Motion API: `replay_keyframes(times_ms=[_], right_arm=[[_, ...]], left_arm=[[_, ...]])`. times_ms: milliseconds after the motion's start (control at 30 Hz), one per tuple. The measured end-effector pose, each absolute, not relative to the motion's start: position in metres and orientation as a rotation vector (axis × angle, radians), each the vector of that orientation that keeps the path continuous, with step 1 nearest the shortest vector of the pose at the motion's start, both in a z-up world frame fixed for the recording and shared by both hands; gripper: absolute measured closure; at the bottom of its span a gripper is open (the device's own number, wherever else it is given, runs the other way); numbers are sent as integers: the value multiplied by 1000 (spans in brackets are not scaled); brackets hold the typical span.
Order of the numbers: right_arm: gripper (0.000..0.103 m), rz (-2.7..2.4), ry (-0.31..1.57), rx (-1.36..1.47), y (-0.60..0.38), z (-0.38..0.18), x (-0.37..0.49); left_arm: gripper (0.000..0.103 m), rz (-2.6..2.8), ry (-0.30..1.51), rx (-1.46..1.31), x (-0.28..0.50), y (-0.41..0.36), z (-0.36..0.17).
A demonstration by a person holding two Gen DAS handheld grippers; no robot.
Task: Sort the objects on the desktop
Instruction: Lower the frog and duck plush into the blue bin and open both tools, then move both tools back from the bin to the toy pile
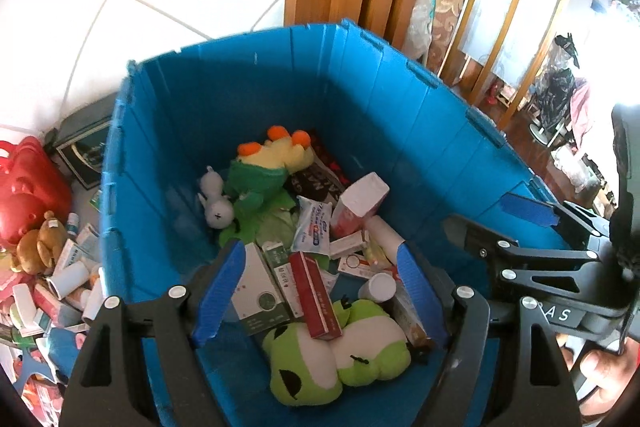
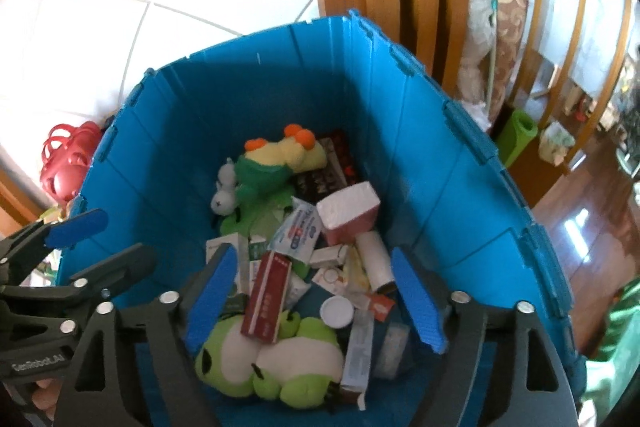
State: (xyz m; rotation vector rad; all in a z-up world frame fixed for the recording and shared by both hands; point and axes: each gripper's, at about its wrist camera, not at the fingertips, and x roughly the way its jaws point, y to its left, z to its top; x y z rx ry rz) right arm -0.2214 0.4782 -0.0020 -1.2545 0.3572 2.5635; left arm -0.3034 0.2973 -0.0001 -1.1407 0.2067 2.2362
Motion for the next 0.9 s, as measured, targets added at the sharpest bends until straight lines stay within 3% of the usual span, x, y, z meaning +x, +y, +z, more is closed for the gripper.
replay_keyframes(times_ms=[67,133,333,600,900], right_arm=[[4,2567,340,-1224,474,5,-217],[0,2570,333,-1182,469,12,-210],[0,2635,292,-1061,435,33,-191],[0,2813,219,-927,346,48,-177],[0,3034,189,-865,215,39,-179]], left_arm=[[25,2262,194,-1101,-296,288,8],[24,2311,186,-1038,-285,273,19],[9,2455,142,-883,-256,218,33],[9,2592,108,-847,-231,98,11],[9,2830,26,-1097,-224,-83,-58]])
